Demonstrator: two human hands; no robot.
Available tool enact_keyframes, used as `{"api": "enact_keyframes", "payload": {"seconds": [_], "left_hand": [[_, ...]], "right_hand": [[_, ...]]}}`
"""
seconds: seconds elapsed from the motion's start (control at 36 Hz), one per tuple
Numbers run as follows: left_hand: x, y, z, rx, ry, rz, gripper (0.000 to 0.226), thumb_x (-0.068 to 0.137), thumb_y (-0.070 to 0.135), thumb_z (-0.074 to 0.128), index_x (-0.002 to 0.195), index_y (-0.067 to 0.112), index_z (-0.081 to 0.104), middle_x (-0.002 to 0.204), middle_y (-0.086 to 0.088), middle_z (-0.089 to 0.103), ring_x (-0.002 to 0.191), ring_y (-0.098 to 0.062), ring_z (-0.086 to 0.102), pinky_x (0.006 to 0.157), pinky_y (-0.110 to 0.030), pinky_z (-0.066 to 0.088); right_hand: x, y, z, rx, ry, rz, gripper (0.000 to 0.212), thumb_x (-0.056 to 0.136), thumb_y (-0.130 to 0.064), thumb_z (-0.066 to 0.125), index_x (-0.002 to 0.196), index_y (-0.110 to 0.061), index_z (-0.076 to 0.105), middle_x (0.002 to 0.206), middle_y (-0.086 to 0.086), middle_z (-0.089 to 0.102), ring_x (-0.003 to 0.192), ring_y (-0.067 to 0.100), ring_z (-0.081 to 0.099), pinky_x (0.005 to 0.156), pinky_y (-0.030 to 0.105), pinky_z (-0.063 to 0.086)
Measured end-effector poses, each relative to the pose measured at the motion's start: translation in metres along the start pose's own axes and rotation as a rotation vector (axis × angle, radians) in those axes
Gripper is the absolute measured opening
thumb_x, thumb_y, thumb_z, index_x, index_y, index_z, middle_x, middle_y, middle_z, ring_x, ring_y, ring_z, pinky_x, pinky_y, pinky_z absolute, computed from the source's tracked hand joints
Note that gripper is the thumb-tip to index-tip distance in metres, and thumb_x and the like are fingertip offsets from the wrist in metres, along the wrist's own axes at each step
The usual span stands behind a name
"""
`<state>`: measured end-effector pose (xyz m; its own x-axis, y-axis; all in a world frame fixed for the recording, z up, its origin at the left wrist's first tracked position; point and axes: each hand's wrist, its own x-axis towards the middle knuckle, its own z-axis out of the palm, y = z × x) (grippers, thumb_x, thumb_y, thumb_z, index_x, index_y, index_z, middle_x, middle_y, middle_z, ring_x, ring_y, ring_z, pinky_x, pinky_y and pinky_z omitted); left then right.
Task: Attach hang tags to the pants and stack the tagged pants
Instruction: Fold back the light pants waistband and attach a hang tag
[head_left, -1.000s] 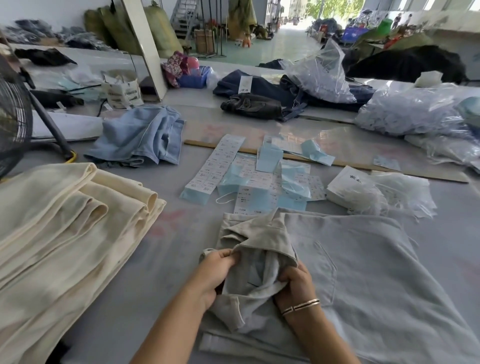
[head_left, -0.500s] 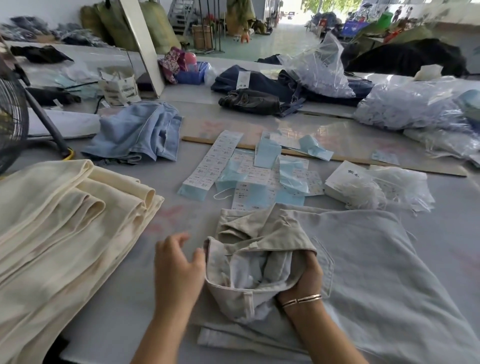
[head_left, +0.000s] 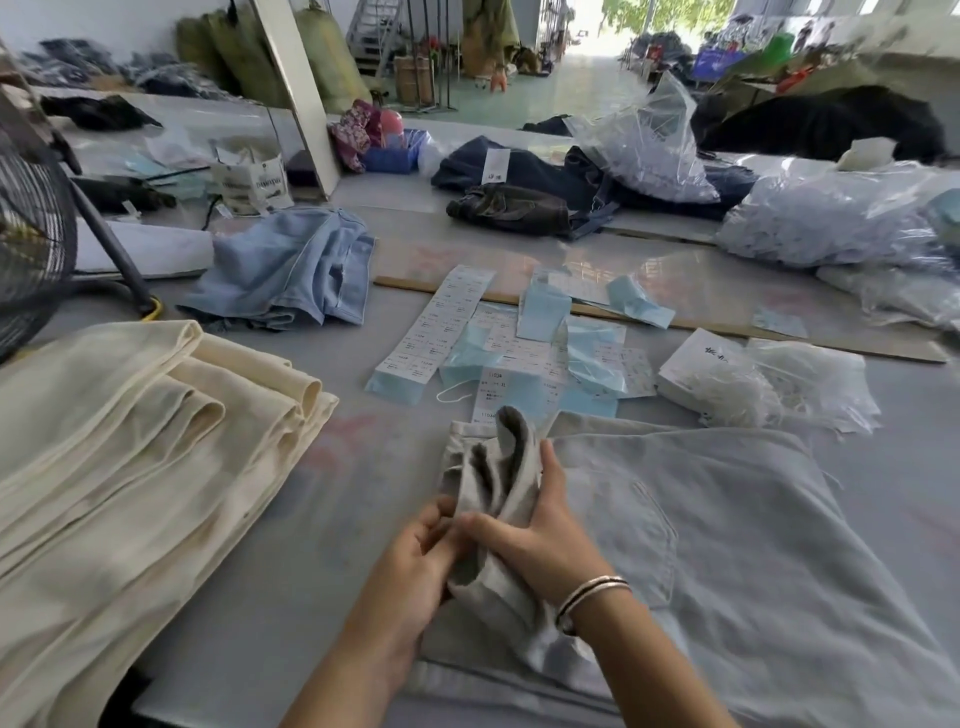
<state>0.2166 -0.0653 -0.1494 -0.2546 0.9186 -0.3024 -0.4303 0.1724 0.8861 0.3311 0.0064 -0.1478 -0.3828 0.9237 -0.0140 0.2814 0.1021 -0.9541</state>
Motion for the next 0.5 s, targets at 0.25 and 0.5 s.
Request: {"api": "enact_keyframes", "payload": {"seconds": [0.25, 0.5], "left_hand": [[-0.003, -0.008, 0.023, 0.003, 0.118, 0.057, 0.011, 0.096, 0.004, 0.049, 0.094, 0.007, 0.060, 0.079, -0.012, 0.066, 0.069, -0.017, 0.060, 0.061, -0.026, 0.052], [-0.009, -0.033, 0.025, 0.037, 0.211, 0.154, 0.026, 0.093, -0.006, 0.050, 0.098, 0.020, 0.053, 0.080, -0.010, 0.066, 0.071, -0.021, 0.060, 0.065, -0.030, 0.048]], "right_hand": [[-0.012, 0.033, -0.037, 0.477, 0.028, 0.059, 0.061, 0.075, 0.009, 0.062, 0.130, -0.013, 0.050, 0.107, 0.009, 0.070, 0.087, 0.014, 0.067, 0.069, 0.023, 0.053], [-0.041, 0.070, -0.025, 0.882, 0.222, 0.087, 0.077, 0.059, 0.011, 0.055, 0.129, -0.021, 0.049, 0.112, 0.013, 0.069, 0.097, 0.027, 0.065, 0.079, 0.036, 0.056]]}}
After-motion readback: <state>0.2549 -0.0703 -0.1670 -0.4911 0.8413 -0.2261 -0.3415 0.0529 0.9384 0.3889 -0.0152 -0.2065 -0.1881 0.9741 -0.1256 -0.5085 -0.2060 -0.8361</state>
